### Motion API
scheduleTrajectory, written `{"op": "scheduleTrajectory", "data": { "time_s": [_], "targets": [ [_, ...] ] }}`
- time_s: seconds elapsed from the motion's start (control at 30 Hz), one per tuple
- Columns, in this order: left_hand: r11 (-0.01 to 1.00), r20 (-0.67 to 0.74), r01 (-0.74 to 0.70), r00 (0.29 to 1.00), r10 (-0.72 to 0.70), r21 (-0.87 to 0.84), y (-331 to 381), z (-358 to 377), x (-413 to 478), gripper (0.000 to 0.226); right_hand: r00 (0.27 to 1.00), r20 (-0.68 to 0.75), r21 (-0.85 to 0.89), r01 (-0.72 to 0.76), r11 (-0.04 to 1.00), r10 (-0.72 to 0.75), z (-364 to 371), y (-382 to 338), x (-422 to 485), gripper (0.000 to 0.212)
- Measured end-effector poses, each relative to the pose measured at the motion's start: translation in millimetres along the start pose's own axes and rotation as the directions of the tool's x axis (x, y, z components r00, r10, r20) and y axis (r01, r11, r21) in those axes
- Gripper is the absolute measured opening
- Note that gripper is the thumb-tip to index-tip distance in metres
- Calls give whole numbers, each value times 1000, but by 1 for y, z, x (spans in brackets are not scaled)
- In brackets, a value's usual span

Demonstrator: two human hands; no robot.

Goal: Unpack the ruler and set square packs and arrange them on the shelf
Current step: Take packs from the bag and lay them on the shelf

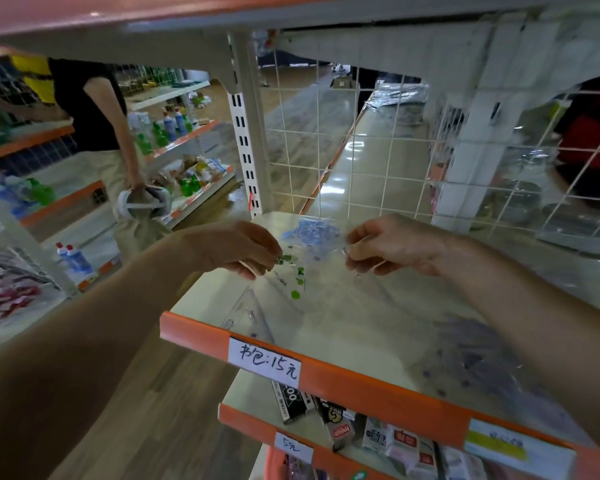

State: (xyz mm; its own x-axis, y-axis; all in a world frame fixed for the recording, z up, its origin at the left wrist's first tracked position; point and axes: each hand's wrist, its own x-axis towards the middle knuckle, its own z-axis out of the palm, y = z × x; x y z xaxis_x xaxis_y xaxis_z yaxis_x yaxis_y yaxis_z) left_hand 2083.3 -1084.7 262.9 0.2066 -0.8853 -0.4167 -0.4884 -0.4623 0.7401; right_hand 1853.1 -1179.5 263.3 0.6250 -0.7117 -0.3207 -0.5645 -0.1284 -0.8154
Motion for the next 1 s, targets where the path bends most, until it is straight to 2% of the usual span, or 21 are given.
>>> {"op": "scheduleTrajectory", "data": {
  "time_s": [0.13,0.2,0.5,0.6,0.67,0.77,0.87,1.0],
  "targets": [
    [991,-102,-21,995,7,-131,13,7,13,15,994,-113,-176,-14,984,-6,-44,12,-29,14],
    [977,-144,-35,990,5,-211,24,15,23,14,988,-148,-159,-61,985,37,-66,25,-48,16],
    [941,-139,-31,990,-17,-338,79,87,68,17,980,-114,-224,-187,956,165,-92,78,-107,4],
    [991,-159,-42,987,21,-126,85,94,72,11,972,-84,-266,-234,935,219,-92,86,-113,9],
    [998,-173,-60,983,63,23,84,87,69,7,971,-88,-363,-241,900,224,-89,87,-113,5],
    [985,-157,-51,985,78,165,74,67,57,7,987,-131,-516,-148,844,93,-83,73,-103,15],
    [977,-142,17,990,14,213,54,46,35,12,996,-87,-556,-56,830,9,-64,42,-89,7],
    [892,-149,188,979,-138,410,16,21,1,27,994,93,-604,95,791,-49,-6,3,-61,24]
  ]
}}
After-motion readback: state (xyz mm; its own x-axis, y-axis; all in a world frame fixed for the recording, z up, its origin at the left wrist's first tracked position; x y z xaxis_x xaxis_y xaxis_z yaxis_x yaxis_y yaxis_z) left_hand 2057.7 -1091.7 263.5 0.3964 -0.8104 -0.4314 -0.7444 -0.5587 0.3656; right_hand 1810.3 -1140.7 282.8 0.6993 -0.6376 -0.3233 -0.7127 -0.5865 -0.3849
